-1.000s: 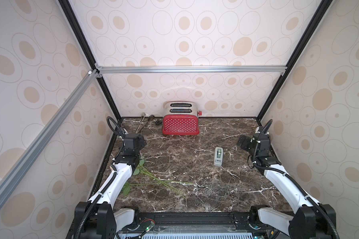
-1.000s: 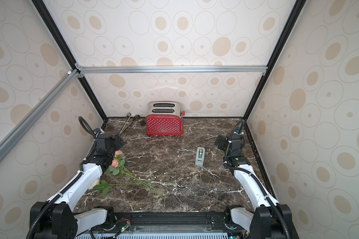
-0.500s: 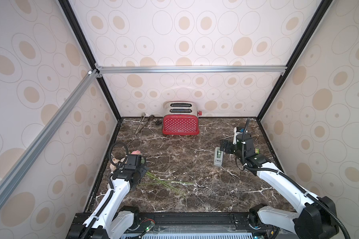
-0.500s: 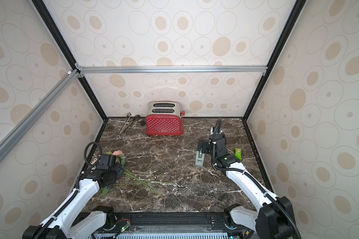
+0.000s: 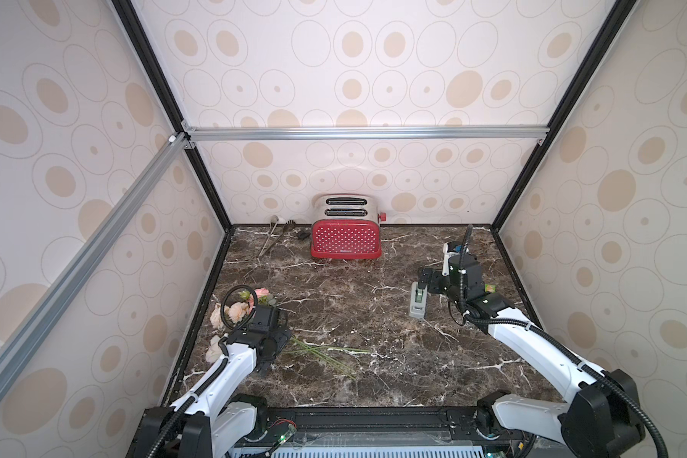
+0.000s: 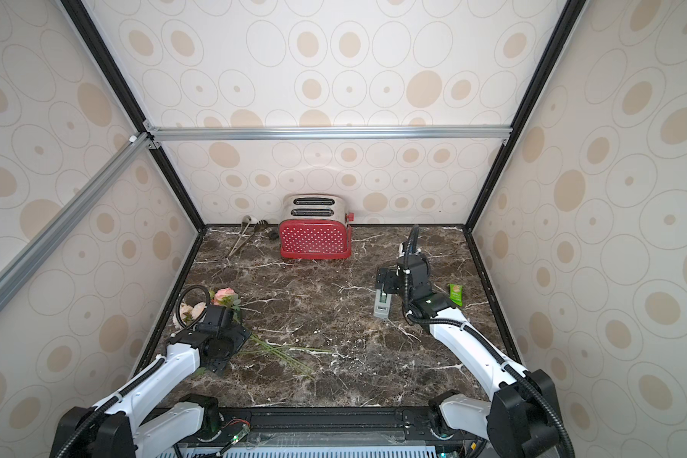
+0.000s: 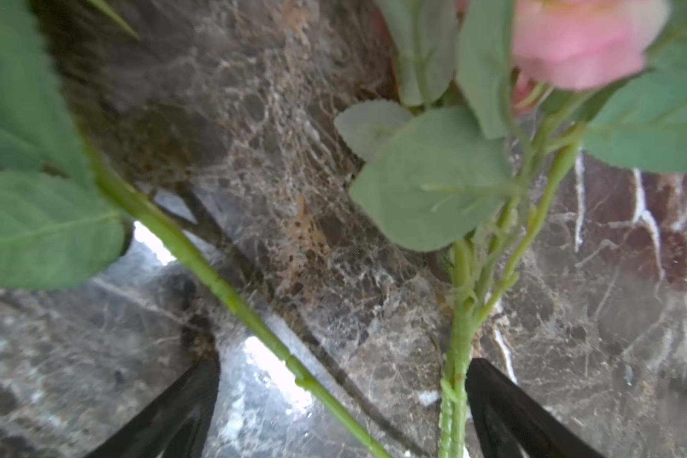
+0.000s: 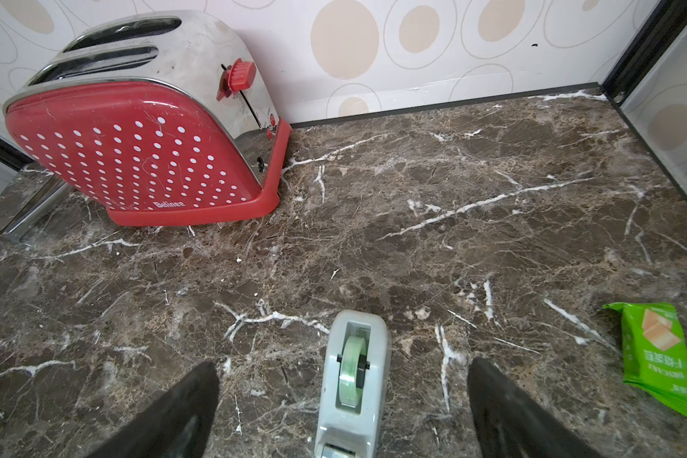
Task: Wrap bouquets with tape
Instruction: Gather the flowers at the center of the board.
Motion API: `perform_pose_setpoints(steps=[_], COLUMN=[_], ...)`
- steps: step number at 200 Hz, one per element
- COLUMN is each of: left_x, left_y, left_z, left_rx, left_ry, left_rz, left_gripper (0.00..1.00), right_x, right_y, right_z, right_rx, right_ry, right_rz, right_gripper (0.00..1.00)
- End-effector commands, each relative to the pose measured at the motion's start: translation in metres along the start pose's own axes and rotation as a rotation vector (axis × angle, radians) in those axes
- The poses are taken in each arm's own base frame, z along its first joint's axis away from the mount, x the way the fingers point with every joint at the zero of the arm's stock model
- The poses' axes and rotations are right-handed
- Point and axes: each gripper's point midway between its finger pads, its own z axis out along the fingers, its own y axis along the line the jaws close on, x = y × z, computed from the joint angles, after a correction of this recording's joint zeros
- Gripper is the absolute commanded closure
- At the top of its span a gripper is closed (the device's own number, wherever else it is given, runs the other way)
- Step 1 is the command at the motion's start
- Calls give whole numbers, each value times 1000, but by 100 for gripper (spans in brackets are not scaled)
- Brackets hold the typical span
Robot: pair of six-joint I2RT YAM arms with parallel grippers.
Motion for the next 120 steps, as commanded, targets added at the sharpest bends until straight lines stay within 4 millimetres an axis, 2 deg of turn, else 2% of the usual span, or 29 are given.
perform_pose_setpoints(steps=[1, 64, 120], left_x=[-6, -9, -8], left_y=[-16, -34, -45], left_z=[0, 8, 18], left_rx=[26, 33, -6], left_ry=[-20, -17, 1], left_rz=[22, 48, 92], left_gripper=[2, 5, 13], right_x=[-8, -4, 1], right_y=[6, 5, 4], right_z=[-1, 1, 2], right_rx=[-9, -2, 5], right_ry=[-15, -5, 5], right_rz=[-10, -11, -7], right_gripper=[0, 0, 0])
